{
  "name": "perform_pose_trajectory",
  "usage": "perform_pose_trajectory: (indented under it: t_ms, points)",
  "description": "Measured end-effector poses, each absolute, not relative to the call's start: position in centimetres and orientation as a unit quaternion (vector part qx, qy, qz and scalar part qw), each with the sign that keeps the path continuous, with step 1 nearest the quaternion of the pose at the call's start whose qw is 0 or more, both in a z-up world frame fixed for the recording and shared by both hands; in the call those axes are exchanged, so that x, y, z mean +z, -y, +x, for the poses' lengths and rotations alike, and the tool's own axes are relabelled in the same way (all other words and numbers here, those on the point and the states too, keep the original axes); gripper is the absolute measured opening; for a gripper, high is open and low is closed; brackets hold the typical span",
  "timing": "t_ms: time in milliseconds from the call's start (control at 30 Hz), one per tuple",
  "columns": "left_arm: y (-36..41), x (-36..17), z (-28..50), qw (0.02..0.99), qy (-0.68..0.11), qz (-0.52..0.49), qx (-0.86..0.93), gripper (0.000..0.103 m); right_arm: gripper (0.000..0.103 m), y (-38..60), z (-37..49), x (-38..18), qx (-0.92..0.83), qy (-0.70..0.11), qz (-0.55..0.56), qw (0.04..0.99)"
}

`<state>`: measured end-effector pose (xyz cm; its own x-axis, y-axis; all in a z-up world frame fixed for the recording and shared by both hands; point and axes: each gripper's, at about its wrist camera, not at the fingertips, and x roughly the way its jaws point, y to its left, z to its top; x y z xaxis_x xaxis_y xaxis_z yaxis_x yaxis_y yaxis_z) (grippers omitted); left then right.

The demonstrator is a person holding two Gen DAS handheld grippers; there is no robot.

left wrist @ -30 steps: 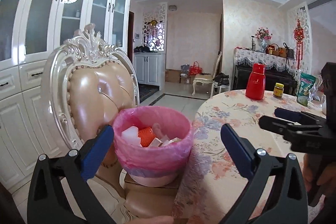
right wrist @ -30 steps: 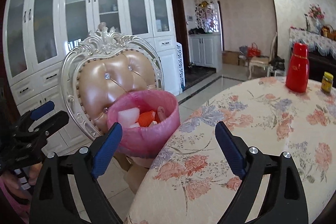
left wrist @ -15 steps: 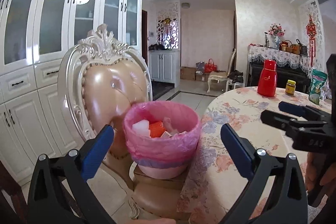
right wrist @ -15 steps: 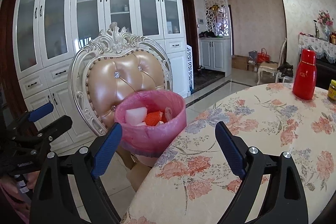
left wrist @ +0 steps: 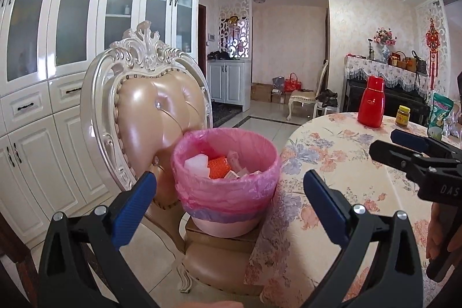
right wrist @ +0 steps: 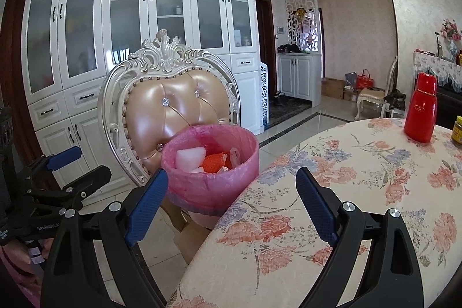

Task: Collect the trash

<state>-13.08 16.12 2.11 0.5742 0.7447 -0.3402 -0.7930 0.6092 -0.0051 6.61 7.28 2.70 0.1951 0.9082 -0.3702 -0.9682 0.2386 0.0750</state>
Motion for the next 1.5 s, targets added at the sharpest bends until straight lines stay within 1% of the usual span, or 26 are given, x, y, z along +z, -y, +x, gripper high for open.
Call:
perform_pose_trajectory:
  t_ms: [1500]
  points:
    - [-15.55, 1.81, -12.88, 0.881, -0.161, -0.073, 0.439, 0.098, 0.085, -7.20, 6.14, 3.34, 0.617, -0.171, -0.084, 0.763]
